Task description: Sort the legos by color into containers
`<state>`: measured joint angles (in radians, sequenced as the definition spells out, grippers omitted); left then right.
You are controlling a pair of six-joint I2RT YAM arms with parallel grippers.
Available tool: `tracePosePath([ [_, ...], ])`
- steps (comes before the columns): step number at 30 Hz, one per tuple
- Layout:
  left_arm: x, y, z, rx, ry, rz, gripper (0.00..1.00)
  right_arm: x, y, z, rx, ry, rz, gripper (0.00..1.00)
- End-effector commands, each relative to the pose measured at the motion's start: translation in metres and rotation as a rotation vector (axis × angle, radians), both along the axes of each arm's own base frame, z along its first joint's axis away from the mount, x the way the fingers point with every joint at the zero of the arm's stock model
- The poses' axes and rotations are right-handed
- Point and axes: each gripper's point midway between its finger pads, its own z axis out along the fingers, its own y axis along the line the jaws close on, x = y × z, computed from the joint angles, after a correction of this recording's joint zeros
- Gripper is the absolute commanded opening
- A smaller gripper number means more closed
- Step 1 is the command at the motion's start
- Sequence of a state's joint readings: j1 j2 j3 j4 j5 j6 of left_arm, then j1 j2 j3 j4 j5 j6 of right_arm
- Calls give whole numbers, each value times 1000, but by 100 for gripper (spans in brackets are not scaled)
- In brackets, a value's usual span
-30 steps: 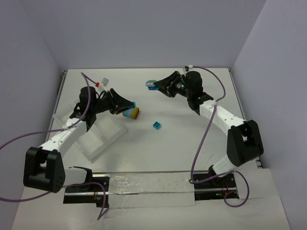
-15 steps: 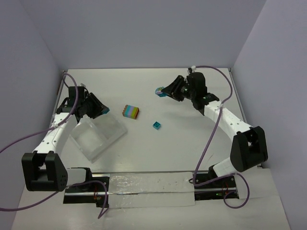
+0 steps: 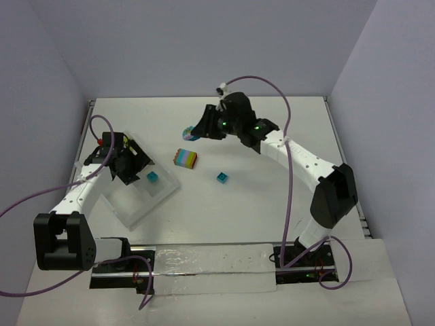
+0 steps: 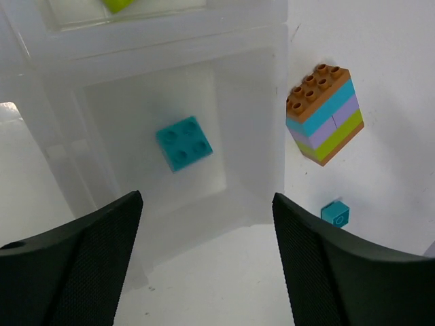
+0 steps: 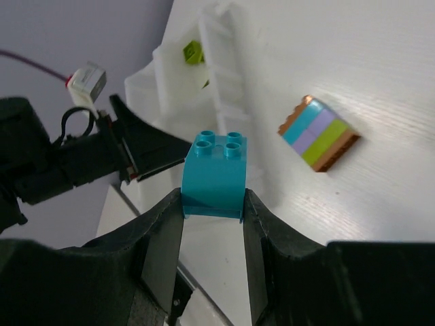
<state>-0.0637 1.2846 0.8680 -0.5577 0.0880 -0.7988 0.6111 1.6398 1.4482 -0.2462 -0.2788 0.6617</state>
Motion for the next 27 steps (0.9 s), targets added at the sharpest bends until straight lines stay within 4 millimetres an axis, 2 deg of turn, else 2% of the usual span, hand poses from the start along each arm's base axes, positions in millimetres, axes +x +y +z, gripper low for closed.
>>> tracePosePath([
  [1,10,-2,33,-8,-87,-13,86,-29,50,7,-35,-55,143,0],
  [5,15,16,68,85,-121,19,87,-42,71,-12,-71,-43,185,0],
  [8,16,50,92,221,-98,96,88,-56,88,-20,-109,-62,251,0],
  [11,21,76,117,308,-103,180,98,-64,101,-31,-151,-65,304,1],
  [13,24,82,133,326,-128,201,99,-70,111,-40,-178,-63,331,1],
  [15,26,86,143,334,-146,211,99,-76,126,-40,-189,-88,375,2],
  [17,24,96,148,342,-147,241,99,-73,138,-56,-230,-90,398,4],
  [20,24,97,154,335,-166,240,99,-67,155,-62,-247,-97,413,7],
  [23,27,91,161,312,-209,210,99,-65,167,-60,-235,-106,426,15],
  [24,28,89,164,303,-224,203,99,-65,171,-60,-230,-103,436,23],
  [26,29,87,168,294,-244,197,99,-68,179,-68,-234,-94,454,47],
  [27,29,87,169,292,-247,195,99,-67,181,-67,-237,-98,454,49],
])
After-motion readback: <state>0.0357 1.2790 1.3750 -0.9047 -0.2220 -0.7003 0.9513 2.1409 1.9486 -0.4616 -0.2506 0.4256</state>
